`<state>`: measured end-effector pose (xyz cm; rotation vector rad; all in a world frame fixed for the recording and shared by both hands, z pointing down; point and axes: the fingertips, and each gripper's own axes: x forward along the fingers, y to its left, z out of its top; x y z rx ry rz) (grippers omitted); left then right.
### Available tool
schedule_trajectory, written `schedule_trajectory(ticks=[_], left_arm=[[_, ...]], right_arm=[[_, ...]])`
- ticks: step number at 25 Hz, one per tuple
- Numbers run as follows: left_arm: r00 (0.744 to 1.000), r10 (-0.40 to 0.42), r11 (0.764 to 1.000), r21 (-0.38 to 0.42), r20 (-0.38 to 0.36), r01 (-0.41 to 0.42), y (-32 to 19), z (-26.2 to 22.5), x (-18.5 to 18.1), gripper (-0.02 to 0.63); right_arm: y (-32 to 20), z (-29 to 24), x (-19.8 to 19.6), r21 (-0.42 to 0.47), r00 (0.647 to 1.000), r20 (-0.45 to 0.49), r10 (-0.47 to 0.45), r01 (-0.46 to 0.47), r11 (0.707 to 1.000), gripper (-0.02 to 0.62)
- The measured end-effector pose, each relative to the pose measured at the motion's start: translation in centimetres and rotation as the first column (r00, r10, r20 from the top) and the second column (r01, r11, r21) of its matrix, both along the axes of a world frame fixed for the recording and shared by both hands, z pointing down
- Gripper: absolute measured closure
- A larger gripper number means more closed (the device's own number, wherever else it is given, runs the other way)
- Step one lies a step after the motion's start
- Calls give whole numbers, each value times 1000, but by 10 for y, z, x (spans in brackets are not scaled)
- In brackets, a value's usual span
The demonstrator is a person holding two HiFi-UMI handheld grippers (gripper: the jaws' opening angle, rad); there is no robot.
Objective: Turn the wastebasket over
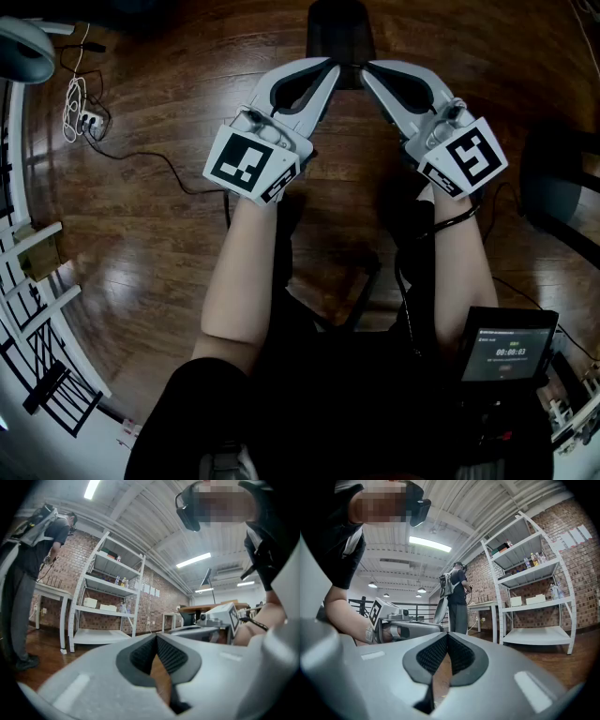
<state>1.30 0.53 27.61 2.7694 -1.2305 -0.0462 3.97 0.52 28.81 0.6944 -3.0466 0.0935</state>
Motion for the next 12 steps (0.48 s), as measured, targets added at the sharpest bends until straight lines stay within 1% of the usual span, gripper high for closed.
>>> schedule_trajectory(ticks=[4,12], left_arm=[[1000,-6,1000,3,5,6,-5,-1,-3,604],[1000,-17,1000,4,12,17,-12,-1,-7,604]], right_arm=[[-7,-2,0,9,1000,-9,17,-17,1000,587],[-22,-7,4,8,998,16,59,-59,998,586]])
